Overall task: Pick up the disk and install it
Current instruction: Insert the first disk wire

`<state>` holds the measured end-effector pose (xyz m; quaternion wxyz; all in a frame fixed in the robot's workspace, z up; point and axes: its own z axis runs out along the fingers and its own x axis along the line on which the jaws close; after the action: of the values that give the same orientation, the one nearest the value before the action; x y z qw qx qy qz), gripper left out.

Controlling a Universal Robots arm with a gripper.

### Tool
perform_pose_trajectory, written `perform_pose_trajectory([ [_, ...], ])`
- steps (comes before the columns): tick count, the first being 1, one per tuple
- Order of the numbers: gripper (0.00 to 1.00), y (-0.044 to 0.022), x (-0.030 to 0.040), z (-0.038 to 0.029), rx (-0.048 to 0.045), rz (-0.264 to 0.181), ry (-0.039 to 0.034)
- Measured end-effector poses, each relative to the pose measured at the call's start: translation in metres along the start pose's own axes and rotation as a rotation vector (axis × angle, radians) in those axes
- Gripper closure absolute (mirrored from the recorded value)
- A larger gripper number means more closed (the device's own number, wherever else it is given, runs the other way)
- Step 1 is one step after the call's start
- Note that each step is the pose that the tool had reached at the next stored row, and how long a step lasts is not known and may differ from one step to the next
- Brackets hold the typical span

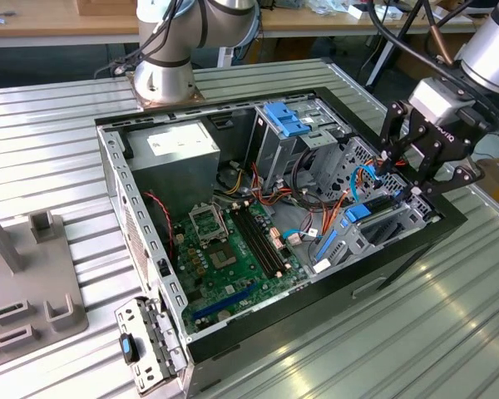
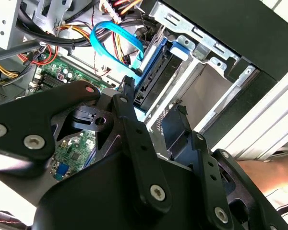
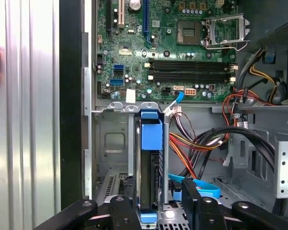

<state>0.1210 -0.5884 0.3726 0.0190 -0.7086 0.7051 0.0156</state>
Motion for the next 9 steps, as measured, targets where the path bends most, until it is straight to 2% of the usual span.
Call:
perform_pose_trajectory([
  [3,0.49,-0.0029,-0.0014,0.0001,-0.0004,-0.008,0.0],
  [6,0.49,-0.0044,-0.0015,0.0003,-0.0044,-0.091,-0.001],
  [9,0.49,-0.0063,-0.0031,0.0005,-0.0056,-0.116,-0.0011],
])
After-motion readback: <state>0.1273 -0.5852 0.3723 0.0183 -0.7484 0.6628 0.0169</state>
